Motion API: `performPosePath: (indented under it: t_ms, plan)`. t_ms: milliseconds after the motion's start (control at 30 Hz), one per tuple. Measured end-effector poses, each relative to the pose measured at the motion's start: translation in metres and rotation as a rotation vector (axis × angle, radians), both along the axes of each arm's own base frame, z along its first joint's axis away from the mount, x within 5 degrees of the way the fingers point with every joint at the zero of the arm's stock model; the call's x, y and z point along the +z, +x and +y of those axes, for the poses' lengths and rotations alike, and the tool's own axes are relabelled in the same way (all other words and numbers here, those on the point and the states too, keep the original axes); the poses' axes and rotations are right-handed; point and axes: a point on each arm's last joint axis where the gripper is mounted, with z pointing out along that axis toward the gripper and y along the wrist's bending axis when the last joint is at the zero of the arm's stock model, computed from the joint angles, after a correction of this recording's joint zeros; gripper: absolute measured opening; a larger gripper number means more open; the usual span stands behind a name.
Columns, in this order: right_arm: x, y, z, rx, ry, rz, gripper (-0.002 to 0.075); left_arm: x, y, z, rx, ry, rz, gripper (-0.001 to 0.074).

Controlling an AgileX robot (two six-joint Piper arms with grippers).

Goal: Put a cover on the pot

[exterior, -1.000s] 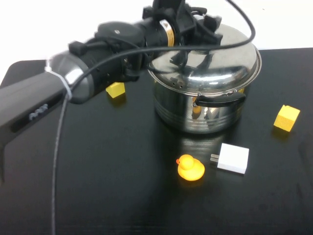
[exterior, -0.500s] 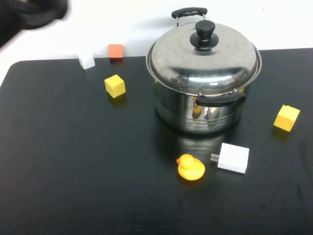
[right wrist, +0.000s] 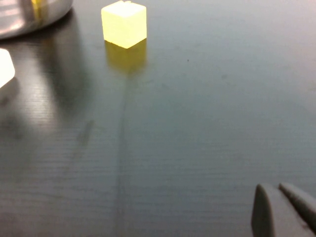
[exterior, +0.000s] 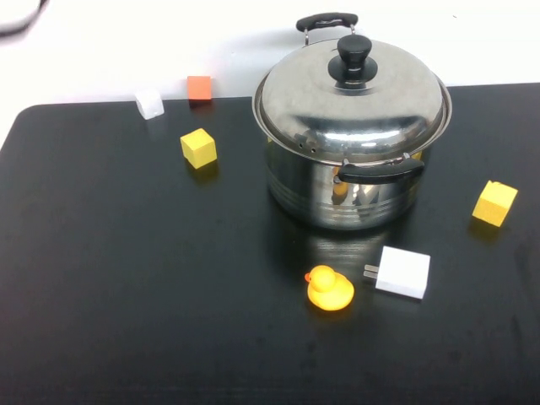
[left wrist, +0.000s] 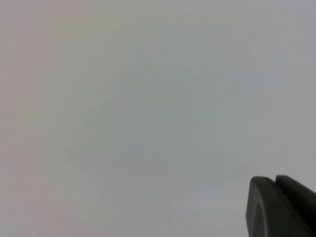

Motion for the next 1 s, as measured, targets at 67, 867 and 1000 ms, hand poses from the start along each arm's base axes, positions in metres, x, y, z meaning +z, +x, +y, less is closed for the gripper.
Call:
performPosePath:
  t_ms: [67,867,1000]
  plan:
    - [0.000,0.000,0.000,0.000,0.000,0.000,-0.0002,-0.015,-0.005,0.003,-0.012,-0.018,0.052,-0.0001]
    - [0.000,0.000,0.000,0.000,0.000,0.000,-0.0002,-0.091,-0.064,0.045,0.025,-0.037,0.206,-0.0001]
    - [0.000,0.000,0.000,0.000,0.000,0.000,-0.0002,-0.069,-0.101,0.062,-0.053,-0.120,0.075,-0.0001]
